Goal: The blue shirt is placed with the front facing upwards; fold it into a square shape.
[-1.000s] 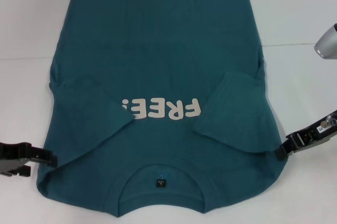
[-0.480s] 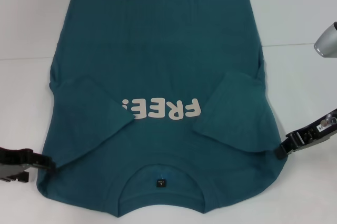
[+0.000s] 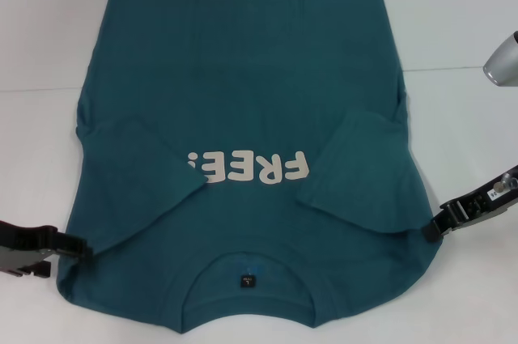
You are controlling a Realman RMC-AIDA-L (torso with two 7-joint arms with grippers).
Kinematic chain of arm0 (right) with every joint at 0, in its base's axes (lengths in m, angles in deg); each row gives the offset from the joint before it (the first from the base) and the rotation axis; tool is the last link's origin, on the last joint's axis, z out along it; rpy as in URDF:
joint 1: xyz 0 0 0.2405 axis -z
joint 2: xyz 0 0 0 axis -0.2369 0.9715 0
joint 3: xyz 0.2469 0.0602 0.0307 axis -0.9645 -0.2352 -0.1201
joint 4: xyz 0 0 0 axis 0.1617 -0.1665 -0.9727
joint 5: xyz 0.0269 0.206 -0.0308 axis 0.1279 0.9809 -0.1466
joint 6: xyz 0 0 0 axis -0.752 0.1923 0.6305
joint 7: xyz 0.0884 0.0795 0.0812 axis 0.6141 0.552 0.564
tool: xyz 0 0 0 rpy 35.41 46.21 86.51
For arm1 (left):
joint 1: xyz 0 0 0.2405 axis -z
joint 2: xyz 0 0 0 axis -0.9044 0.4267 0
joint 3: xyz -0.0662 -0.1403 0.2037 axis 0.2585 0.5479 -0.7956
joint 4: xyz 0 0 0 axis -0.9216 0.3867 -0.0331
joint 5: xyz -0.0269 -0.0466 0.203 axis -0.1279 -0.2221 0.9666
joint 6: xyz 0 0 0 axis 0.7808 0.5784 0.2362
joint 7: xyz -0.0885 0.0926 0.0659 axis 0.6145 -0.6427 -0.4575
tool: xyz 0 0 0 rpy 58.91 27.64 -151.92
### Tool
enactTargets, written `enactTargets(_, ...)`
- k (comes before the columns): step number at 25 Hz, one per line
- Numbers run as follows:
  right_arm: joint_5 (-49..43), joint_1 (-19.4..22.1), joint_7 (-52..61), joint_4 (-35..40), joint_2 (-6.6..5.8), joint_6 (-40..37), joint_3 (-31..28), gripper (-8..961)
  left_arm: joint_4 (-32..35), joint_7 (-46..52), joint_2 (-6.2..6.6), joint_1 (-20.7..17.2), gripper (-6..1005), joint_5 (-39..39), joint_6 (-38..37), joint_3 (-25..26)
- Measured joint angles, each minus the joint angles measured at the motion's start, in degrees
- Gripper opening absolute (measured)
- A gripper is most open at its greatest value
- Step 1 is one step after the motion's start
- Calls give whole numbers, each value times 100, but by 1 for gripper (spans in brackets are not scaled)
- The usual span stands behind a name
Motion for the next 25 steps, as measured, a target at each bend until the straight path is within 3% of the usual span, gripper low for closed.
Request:
enactTargets(15,0,-25,1,0,3,1,0,75,-63,-6,-11,24,782,0,-12,-7)
enactTargets(20,-1,-35,-3,0,3,0,0,76,-62,-8,-42,39,717,18,65,-260)
enactTargets(25,39,-35,-5,0,-9,-5,0,78,-64,0,-45,56,500,27,77,-309)
